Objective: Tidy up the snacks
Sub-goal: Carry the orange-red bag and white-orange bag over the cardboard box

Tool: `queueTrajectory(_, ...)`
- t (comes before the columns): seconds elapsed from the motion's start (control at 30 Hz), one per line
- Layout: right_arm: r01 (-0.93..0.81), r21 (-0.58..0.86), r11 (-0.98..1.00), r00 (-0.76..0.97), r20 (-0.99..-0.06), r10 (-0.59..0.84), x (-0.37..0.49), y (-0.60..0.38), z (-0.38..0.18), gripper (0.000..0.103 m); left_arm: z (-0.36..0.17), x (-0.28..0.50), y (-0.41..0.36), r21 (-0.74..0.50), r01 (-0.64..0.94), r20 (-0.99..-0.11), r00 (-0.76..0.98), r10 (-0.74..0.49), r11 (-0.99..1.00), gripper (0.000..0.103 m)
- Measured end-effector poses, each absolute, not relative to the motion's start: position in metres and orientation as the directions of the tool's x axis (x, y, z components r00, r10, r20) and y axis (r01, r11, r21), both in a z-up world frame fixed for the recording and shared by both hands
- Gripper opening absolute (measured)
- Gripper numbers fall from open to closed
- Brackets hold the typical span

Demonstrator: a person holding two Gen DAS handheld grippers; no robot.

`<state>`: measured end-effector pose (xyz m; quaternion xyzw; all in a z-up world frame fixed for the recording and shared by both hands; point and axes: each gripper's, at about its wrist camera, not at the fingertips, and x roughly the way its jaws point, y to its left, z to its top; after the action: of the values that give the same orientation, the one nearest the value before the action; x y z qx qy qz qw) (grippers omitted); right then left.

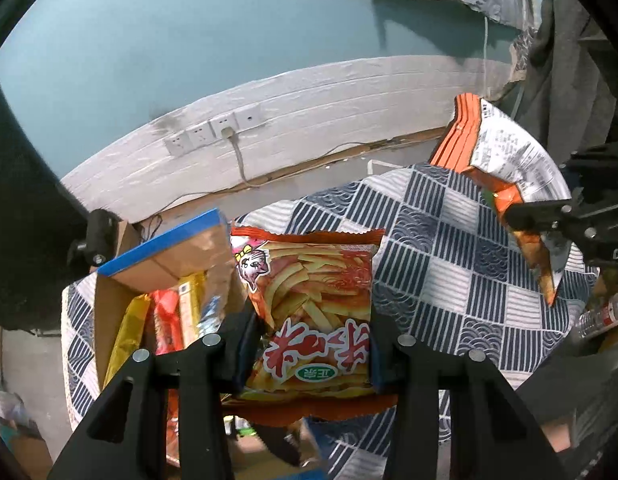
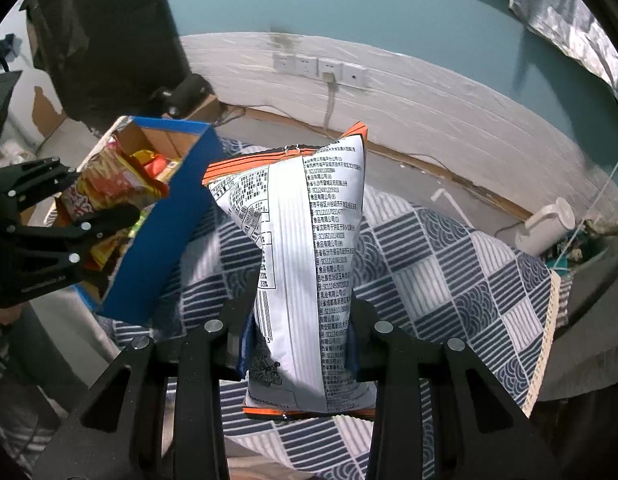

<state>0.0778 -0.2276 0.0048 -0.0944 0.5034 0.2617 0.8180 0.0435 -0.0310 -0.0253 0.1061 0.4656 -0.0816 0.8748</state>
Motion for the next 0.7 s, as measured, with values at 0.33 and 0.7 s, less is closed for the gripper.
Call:
queueTrajectory(0.33,-0.577,0.125,0.807,0.317,-0.877,0.362,0.074,-0.178,0.004,0.034,-0.032,0.031,0.021,0.086,0.187,-0.837,0.546,-0.031,0.978,0.045)
queueTrajectory(0.7,-0.630,0.162,0.759,0.249,-0.884,0.396,0.084,-0.108,-0.002,0.034,-0.035,0.033,0.087,0.047,0.084,-0.844,0.536,-0.005,0.995,0.045)
